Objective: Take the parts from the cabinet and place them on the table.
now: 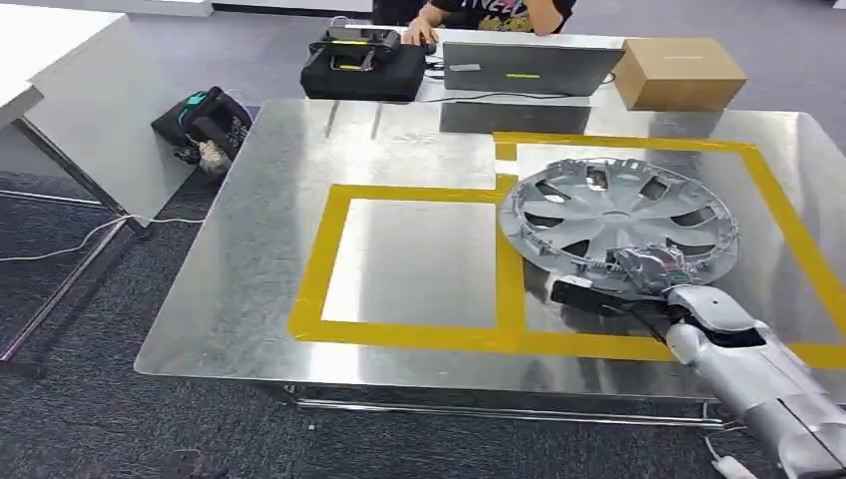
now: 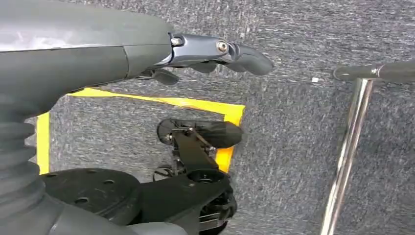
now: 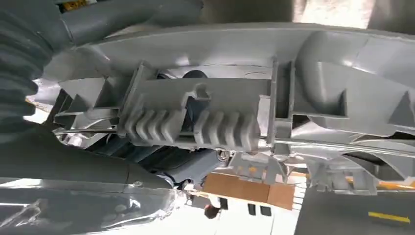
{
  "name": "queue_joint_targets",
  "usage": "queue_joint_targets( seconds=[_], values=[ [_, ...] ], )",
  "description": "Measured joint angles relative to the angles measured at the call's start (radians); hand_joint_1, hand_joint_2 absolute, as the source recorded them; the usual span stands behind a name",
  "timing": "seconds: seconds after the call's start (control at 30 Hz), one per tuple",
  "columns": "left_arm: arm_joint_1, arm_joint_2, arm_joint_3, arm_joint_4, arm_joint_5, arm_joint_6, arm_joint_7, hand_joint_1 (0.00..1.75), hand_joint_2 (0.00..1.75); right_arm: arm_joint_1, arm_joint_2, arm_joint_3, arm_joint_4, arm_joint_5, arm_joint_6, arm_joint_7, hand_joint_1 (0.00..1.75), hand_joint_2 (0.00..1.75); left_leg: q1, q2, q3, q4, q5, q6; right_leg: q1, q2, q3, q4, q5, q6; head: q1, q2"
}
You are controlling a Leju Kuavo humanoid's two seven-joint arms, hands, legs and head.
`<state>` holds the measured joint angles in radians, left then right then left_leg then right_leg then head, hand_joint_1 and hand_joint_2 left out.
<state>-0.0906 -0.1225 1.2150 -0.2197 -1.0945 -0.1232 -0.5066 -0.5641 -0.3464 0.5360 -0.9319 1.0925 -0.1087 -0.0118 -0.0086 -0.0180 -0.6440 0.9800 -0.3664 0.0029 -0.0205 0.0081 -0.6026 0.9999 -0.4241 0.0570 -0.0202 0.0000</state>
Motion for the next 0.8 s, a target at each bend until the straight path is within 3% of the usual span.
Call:
queue_joint_targets(
  seconds=[0.43, 0.47, 0.8],
  values=[
    [0.003, -0.001, 0.003, 0.000, 0.006, -0.002, 0.000, 0.00, 1.75, -0.014, 0.028, -0.029, 0.029, 0.029, 0.016, 0.116, 1.75, 1.75, 0.000, 0.000, 0.000, 0.000, 0.000, 0.001, 0.000, 0.000, 0.000, 0.000, 0.000, 0.000, 0.000, 0.000],
    [0.003, -0.001, 0.003, 0.000, 0.006, -0.003, 0.000, 0.00, 1.75, -0.015, 0.031, -0.033, 0.031, 0.036, 0.021, 0.118, 0.00, 1.75, 0.000, 0.000, 0.000, 0.000, 0.000, 0.001, 0.000, 0.000, 0.000, 0.000, 0.000, 0.000, 0.000, 0.000],
    [0.004, -0.001, 0.005, 0.000, 0.004, -0.014, 0.003, 0.00, 1.75, -0.024, 0.052, -0.051, 0.064, 0.044, 0.035, 0.122, 0.00, 1.75, 0.000, 0.000, 0.000, 0.000, 0.001, 0.000, 0.000, 0.000, 0.000, 0.000, 0.001, 0.000, 0.000, 0.000]
  ],
)
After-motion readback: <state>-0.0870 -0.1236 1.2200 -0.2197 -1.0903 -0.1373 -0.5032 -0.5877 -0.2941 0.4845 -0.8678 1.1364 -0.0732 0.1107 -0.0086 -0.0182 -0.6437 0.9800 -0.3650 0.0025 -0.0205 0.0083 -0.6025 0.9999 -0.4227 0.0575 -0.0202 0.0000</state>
